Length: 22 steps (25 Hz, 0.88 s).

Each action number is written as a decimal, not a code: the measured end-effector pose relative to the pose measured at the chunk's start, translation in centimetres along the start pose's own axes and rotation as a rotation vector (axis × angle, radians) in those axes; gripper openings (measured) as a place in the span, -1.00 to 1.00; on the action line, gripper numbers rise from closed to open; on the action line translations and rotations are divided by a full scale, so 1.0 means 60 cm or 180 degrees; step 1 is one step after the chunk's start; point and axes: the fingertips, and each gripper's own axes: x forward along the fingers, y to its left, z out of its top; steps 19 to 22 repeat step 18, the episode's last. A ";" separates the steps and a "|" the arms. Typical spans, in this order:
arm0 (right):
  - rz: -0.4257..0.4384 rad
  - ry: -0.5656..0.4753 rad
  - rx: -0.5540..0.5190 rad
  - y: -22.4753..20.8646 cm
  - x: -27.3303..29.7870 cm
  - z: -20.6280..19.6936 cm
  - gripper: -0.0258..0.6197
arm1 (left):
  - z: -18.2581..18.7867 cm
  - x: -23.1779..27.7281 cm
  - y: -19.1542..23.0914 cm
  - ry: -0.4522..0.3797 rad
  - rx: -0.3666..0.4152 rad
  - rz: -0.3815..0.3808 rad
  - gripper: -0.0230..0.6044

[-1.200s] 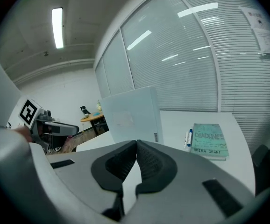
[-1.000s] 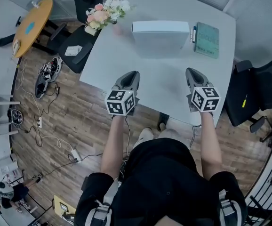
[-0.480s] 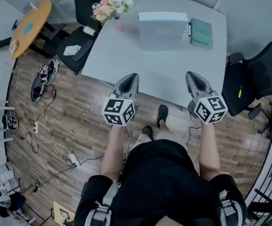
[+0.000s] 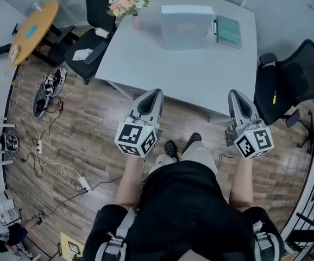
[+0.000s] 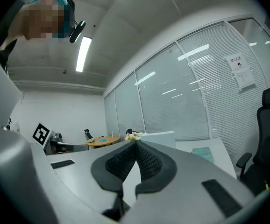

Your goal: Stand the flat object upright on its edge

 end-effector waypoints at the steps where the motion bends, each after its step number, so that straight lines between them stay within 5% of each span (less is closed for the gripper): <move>1: -0.0008 -0.0001 0.0004 0.001 -0.008 -0.002 -0.88 | -0.002 -0.008 -0.005 -0.0007 -0.0006 0.0001 -0.85; 22: -0.0015 0.0049 -0.0033 0.013 -0.045 -0.015 -0.88 | 0.009 -0.052 -0.034 -0.0126 0.0013 0.0034 -0.85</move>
